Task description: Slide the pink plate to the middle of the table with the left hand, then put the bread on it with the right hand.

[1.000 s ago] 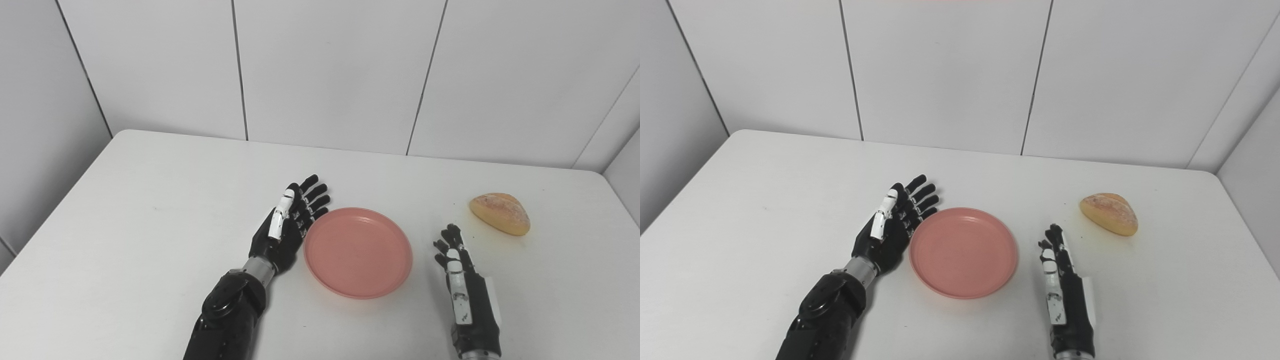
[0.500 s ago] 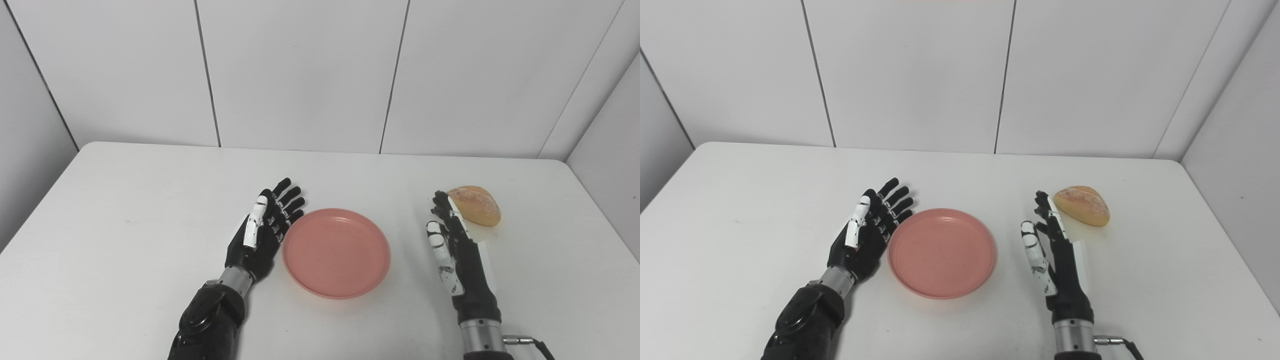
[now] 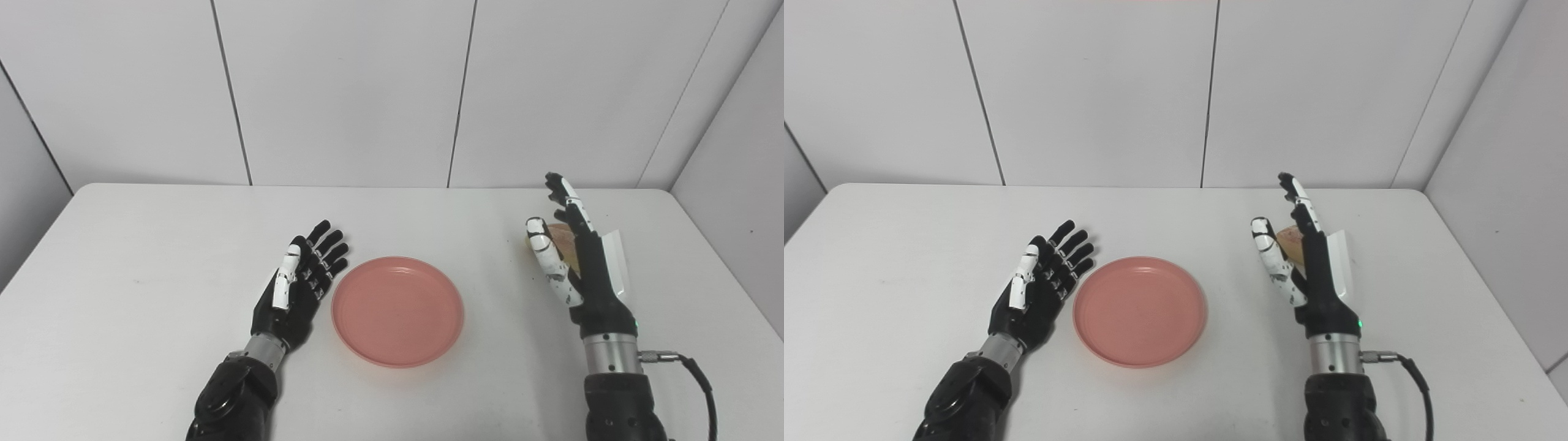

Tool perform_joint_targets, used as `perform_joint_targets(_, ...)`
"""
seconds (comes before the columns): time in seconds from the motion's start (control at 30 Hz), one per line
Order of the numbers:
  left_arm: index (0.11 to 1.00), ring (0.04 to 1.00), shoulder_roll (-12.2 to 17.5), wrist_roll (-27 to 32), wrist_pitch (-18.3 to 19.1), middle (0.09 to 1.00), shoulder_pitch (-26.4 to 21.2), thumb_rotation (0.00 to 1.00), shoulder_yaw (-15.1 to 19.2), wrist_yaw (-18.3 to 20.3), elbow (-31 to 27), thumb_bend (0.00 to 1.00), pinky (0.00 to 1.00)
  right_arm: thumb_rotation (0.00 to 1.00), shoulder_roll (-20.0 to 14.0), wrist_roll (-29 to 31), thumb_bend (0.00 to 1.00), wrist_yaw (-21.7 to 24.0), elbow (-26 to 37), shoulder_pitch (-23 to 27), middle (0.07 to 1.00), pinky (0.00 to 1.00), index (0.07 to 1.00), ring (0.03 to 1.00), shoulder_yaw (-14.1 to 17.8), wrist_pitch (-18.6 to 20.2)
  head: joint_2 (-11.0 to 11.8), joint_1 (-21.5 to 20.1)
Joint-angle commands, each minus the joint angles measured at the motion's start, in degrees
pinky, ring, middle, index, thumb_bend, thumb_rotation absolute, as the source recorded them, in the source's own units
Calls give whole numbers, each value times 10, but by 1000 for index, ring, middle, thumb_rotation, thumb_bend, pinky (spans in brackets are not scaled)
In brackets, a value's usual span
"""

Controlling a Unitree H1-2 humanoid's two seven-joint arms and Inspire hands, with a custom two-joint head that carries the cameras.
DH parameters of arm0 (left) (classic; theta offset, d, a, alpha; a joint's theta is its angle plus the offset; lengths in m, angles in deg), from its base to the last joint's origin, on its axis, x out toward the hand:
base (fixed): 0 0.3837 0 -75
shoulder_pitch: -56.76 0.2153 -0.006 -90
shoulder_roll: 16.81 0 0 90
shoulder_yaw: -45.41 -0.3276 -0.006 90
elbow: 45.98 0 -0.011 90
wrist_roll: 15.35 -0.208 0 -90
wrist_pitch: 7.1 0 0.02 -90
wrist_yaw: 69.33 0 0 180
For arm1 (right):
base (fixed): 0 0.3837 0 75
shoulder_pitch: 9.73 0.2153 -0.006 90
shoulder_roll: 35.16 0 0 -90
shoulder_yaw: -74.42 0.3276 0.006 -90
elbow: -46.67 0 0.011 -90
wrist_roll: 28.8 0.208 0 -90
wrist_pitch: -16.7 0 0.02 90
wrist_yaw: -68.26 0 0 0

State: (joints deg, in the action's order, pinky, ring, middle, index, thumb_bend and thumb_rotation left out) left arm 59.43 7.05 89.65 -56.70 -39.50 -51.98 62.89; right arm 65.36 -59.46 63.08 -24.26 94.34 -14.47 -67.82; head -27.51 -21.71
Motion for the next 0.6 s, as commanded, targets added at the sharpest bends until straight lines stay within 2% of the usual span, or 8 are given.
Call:
perform_joint_targets(0.0,917,926,8,-4,10,928,16,1000,4,-3,21,350,954,1000,-20,-21,464,9,21,26,902,858,913,898,7,21,1,-4)
perform_joint_targets(0.1,917,927,11,1,13,928,16,1000,7,1,21,347,958,1000,-40,-43,468,23,23,47,898,840,909,886,9,49,2,-10)
perform_joint_targets(0.23,923,929,18,5,14,932,17,1000,11,7,19,340,963,856,-60,-80,485,55,31,71,915,817,923,887,2,95,5,-27)
perform_joint_targets(0.33,926,934,23,16,14,937,13,1000,17,16,30,340,968,762,-74,-111,592,72,22,92,922,808,929,889,1,131,9,-44)
perform_joint_targets(0.37,928,936,24,18,13,939,11,1000,19,19,35,335,973,695,-77,-117,665,75,18,97,921,804,927,888,1,141,10,-44)
perform_joint_targets(0.4,928,937,26,20,12,939,9,1000,21,22,39,334,975,679,-80,-127,683,76,13,104,920,802,927,888,1,149,11,-49)
perform_joint_targets(0.5,930,937,31,23,12,939,5,1000,25,28,46,325,973,537,-90,-140,805,76,0,119,911,773,925,873,4,162,11,-54)
perform_joint_targets(0.57,936,942,33,25,12,944,4,1000,26,30,49,320,978,494,-100,-144,855,82,-9,127,910,759,933,868,6,171,10,-54)
